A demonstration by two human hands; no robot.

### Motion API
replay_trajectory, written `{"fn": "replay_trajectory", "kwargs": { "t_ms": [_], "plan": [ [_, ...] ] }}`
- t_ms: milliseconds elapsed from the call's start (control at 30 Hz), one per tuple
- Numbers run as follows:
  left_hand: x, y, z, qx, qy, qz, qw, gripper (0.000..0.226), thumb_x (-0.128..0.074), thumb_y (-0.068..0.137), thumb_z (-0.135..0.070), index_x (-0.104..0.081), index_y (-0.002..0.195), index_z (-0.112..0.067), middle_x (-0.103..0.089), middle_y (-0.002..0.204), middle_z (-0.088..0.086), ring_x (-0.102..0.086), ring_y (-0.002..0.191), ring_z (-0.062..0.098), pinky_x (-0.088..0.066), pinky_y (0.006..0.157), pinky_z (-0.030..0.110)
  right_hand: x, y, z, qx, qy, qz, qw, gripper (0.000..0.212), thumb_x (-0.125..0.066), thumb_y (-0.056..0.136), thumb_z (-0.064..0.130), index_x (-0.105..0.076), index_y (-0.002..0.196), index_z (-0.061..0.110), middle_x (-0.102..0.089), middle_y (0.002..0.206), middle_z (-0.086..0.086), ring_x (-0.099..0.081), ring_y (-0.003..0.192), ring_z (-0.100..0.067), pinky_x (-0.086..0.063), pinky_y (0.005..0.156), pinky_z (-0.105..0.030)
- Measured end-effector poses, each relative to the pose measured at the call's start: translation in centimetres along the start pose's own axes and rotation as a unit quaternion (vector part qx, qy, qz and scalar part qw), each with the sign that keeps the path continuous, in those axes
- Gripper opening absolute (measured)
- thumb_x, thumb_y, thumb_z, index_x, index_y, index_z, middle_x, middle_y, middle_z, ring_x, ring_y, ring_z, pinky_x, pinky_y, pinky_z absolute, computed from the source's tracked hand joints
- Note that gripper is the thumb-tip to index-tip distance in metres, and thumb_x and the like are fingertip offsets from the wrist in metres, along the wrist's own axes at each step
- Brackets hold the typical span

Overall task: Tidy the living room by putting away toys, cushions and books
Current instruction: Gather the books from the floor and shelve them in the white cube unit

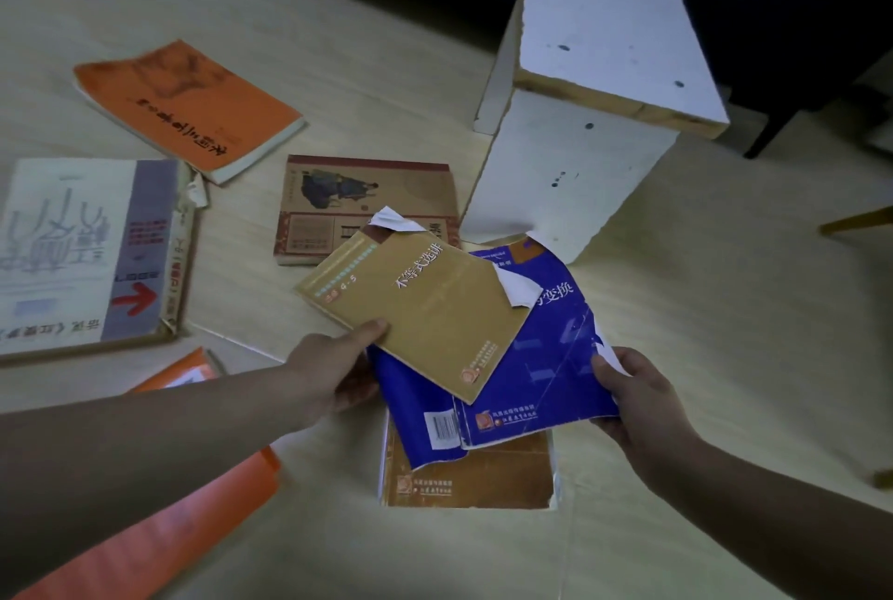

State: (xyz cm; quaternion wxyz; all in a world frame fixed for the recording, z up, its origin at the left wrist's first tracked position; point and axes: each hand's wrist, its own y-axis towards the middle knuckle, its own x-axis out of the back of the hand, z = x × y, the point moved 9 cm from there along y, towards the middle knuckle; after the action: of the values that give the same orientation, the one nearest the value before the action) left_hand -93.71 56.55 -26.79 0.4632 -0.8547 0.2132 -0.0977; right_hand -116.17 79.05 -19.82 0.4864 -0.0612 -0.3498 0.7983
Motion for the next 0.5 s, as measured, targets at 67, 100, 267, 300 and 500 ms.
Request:
{"fn": "replay_trajectory", "kwargs": {
  "t_ms": [67,100,267,300,500],
  "plan": [
    [0.2,0.4,-1.3,-0.068,0.048,-0.023,0.996,0.036,-0.077,0.076,-0.035,-0.059,0.09,-0.006,-0.067,0.089,0.013,-0.065,0.077,0.025,-0.052,0.059,0.032,0.0,-0.3,0.1,0.007,0.0,0.008,1.0,0.026,-0.054,0.095,0.028,-0.051,0.119,0.017,-0.063,0.111,-0.005,-0.065,0.093,-0.02,-0.055,0.062,-0.033],
    [0.7,0.3,-2.4,-0.107,0.081,-0.05,0.99,0.032,-0.076,0.077,-0.033,-0.06,0.09,-0.008,-0.067,0.086,0.011,-0.064,0.073,0.024,-0.051,0.058,0.03,-0.1,-0.4,0.1,0.011,-0.004,0.013,1.0,0.023,-0.054,0.096,0.028,-0.052,0.116,0.017,-0.063,0.11,-0.005,-0.065,0.094,-0.02,-0.056,0.063,-0.034],
    [-0.6,-0.3,-5.5,-0.15,-0.042,0.038,0.987,0.019,-0.054,0.092,-0.002,-0.06,0.107,-0.013,-0.066,0.107,0.008,-0.065,0.097,0.027,-0.058,0.07,0.037,-0.9,-1.2,-0.2,0.018,-0.028,0.039,0.999,0.019,-0.054,0.095,0.031,-0.054,0.109,0.018,-0.066,0.109,-0.007,-0.068,0.096,-0.023,-0.058,0.069,-0.036],
    [-1.2,-0.7,-5.8,-0.137,-0.045,0.067,0.987,0.021,-0.05,0.094,-0.001,-0.059,0.11,-0.012,-0.067,0.107,0.008,-0.065,0.095,0.025,-0.059,0.065,0.034,-1.0,-1.3,-0.2,0.017,-0.026,0.044,0.999,0.019,-0.054,0.095,0.031,-0.054,0.11,0.018,-0.066,0.109,-0.008,-0.068,0.097,-0.023,-0.058,0.07,-0.037],
    [-3.9,-3.3,-6.1,-0.093,0.06,0.178,0.978,0.024,-0.042,0.099,-0.008,-0.059,0.115,-0.015,-0.07,0.106,0.008,-0.066,0.094,0.026,-0.053,0.072,0.039,-1.5,-1.5,1.7,0.037,-0.017,0.052,0.998,0.02,-0.053,0.097,0.027,-0.056,0.112,0.015,-0.065,0.107,-0.009,-0.066,0.095,-0.025,-0.056,0.069,-0.035]
  ]
}}
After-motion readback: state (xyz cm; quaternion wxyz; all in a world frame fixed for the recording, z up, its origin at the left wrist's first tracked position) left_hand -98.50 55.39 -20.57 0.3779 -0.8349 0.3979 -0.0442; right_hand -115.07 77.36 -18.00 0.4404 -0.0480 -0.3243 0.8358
